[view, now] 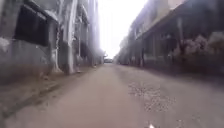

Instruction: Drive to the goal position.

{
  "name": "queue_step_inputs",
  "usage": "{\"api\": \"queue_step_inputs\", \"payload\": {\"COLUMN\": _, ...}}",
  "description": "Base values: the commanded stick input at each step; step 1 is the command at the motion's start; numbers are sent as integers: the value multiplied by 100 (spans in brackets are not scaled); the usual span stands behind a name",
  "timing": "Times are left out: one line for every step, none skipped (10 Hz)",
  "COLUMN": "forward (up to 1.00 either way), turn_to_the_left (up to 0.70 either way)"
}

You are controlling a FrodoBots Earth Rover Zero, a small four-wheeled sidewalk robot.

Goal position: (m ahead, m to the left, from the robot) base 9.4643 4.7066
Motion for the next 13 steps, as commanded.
{"api": "queue_step_inputs", "payload": {"forward": 100, "turn_to_the_left": 0}}
{"api": "queue_step_inputs", "payload": {"forward": 100, "turn_to_the_left": 0}}
{"api": "queue_step_inputs", "payload": {"forward": 100, "turn_to_the_left": 0}}
{"api": "queue_step_inputs", "payload": {"forward": 100, "turn_to_the_left": 0}}
{"api": "queue_step_inputs", "payload": {"forward": 100, "turn_to_the_left": 0}}
{"api": "queue_step_inputs", "payload": {"forward": 100, "turn_to_the_left": 0}}
{"api": "queue_step_inputs", "payload": {"forward": 100, "turn_to_the_left": 0}}
{"api": "queue_step_inputs", "payload": {"forward": 100, "turn_to_the_left": 0}}
{"api": "queue_step_inputs", "payload": {"forward": 100, "turn_to_the_left": 0}}
{"api": "queue_step_inputs", "payload": {"forward": 100, "turn_to_the_left": 0}}
{"api": "queue_step_inputs", "payload": {"forward": 100, "turn_to_the_left": 0}}
{"api": "queue_step_inputs", "payload": {"forward": 100, "turn_to_the_left": 0}}
{"api": "queue_step_inputs", "payload": {"forward": 100, "turn_to_the_left": 0}}
